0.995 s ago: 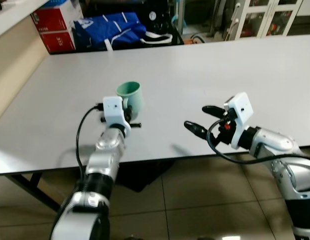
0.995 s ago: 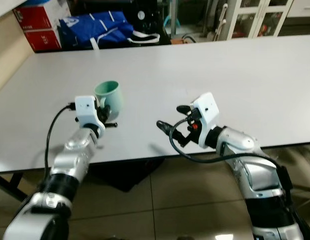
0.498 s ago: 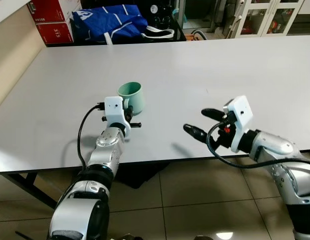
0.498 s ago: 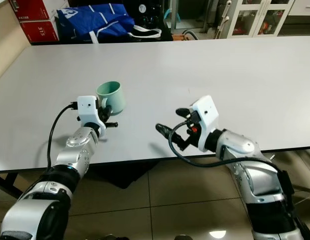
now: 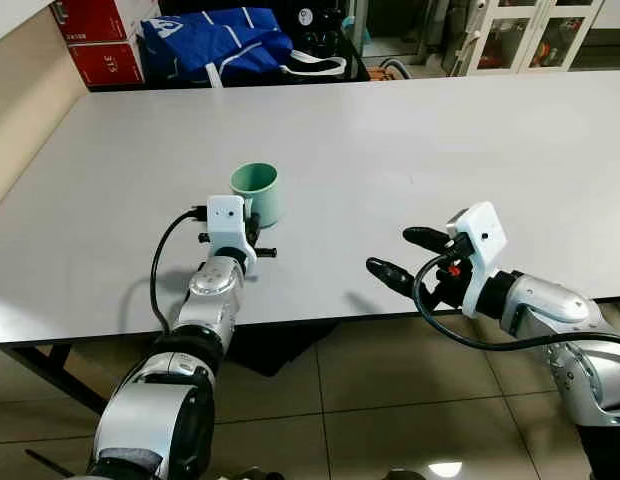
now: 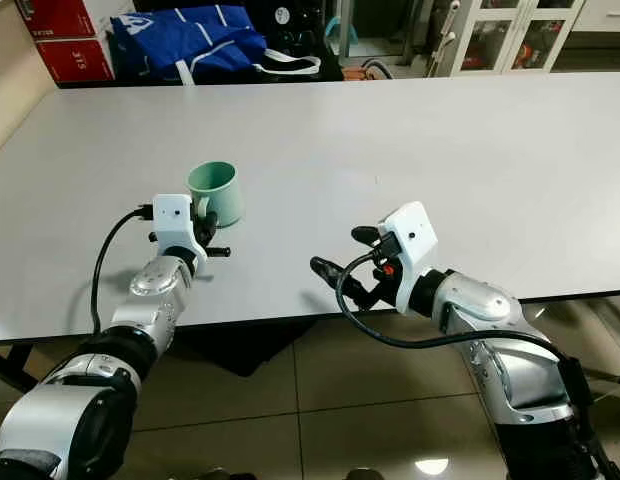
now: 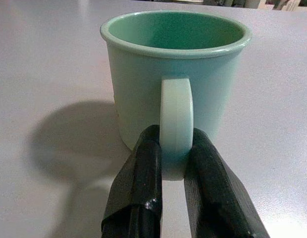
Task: Setting the table
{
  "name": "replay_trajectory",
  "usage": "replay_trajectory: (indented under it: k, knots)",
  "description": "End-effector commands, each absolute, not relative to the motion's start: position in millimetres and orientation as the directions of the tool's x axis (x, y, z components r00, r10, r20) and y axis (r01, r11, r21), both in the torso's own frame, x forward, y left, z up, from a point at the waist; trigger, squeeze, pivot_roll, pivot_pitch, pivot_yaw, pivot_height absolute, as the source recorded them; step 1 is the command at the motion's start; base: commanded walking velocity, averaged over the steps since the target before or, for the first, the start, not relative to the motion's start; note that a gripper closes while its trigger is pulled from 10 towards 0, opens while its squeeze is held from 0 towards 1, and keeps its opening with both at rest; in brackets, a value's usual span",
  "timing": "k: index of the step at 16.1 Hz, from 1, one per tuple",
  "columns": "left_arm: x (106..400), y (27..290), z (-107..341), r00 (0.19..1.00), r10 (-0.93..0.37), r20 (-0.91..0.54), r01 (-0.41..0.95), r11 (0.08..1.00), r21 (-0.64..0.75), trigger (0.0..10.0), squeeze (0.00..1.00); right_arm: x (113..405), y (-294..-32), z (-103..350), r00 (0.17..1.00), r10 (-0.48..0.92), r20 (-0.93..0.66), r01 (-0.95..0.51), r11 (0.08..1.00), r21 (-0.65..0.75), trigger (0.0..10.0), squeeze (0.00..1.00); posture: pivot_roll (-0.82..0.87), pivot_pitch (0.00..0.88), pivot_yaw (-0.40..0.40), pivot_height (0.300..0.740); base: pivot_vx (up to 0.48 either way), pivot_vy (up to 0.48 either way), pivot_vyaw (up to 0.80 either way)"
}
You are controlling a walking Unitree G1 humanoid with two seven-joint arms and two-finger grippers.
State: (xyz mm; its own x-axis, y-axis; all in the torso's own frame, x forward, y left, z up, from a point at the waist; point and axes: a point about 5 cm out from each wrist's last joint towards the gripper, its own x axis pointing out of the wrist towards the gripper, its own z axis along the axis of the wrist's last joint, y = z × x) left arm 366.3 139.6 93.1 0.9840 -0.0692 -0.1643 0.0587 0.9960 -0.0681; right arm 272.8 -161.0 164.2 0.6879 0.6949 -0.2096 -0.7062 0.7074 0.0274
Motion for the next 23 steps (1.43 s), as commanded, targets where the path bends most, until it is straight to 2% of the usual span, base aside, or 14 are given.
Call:
replay_trajectory:
  k: [1, 6, 15, 23]
  knots:
    - [362, 141, 81, 0.971, -0.058, -0.231, 0.046, 0.997, -0.057, 10.0, 1.0, 270, -161, 167, 0.692, 0.693, -0.2, -0.704, 0.71, 0.026, 10.0, 0.0, -0.33, 0.066, 0.053, 0.74, 0.0, 0.0, 0.0]
    - [360, 138, 77, 0.966, -0.062, -0.249, 0.047, 0.997, -0.067, 10.0, 1.0, 270, -160, 168, 0.693, 0.693, -0.2, -0.703, 0.711, 0.029, 10.0, 0.0, -0.33, 0.068, 0.057, 0.74, 0.0, 0.0, 0.0]
    - [370, 136, 98, 0.987, -0.035, -0.158, 0.016, 0.993, -0.116, 10.0, 1.0, 270, -158, 164, 0.687, 0.697, -0.207, -0.706, 0.707, 0.035, 10.0, 0.0, -0.31, 0.062, 0.055, 0.74, 0.0, 0.0, 0.0]
    - [367, 132, 92, 0.983, -0.051, -0.177, 0.03, 0.992, -0.123, 10.0, 1.0, 272, -154, 162, 0.677, 0.705, -0.211, -0.715, 0.698, 0.036, 10.0, 0.0, -0.3, 0.052, 0.056, 0.74, 0.0, 0.0, 0.0]
